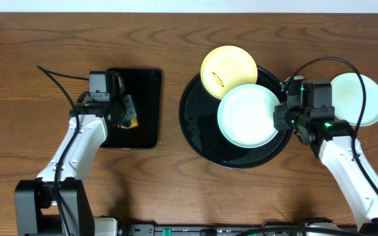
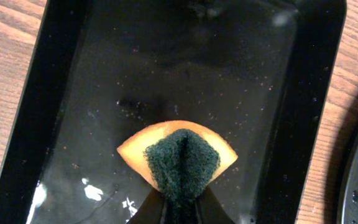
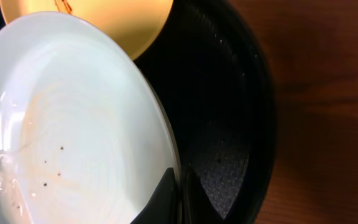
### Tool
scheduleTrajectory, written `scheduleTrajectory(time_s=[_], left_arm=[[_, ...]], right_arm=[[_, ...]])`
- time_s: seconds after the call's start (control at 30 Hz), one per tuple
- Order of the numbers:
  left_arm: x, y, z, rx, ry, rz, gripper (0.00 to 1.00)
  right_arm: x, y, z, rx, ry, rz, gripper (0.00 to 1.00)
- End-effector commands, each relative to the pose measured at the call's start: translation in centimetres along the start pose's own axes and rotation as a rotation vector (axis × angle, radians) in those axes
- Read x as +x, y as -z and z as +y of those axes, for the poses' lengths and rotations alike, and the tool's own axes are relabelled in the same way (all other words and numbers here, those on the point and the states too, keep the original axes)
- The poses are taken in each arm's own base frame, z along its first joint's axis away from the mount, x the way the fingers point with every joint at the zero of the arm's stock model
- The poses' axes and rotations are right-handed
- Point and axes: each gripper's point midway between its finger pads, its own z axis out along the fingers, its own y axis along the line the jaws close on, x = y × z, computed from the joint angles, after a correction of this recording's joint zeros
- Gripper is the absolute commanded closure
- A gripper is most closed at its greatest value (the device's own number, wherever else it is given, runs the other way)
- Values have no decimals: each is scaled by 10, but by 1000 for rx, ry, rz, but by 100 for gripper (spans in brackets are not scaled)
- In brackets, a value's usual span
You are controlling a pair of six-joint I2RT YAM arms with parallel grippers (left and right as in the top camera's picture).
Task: Clean dirty plates on tray and stack at the side
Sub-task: 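Hold the sponge in the black tray while right gripper tilts the plate, then carry the sponge to the pale green plate and scrub it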
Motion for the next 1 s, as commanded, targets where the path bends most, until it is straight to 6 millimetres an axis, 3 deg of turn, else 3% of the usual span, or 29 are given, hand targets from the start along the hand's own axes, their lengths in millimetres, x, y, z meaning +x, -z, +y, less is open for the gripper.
scheduleTrajectory(time_s=[0.0,0.23,0.43,0.57,0.7,0.77,0.97], left_arm=[[-1,2,-2,5,-5,-1,92],[-1,2,-2,5,-5,0,92],[3,1,-11,16,-42,6,92],[7,1,-24,30,-131,12,93],[4,2,-23,2,-134,-4,93],[2,7,-35,62,-136,8,93],[9,39,-124,413,-236,96,93]], right_arm=[[1,3,4,-2,-6,1,99],[23,-13,14,-21,-16,82,99],[60,-49,14,-20,-16,228,99],[68,-59,12,-18,-19,259,99],[71,-62,12,-17,-20,268,99],[71,-62,12,-17,-20,269,99],[73,-62,12,-17,-21,274,99]])
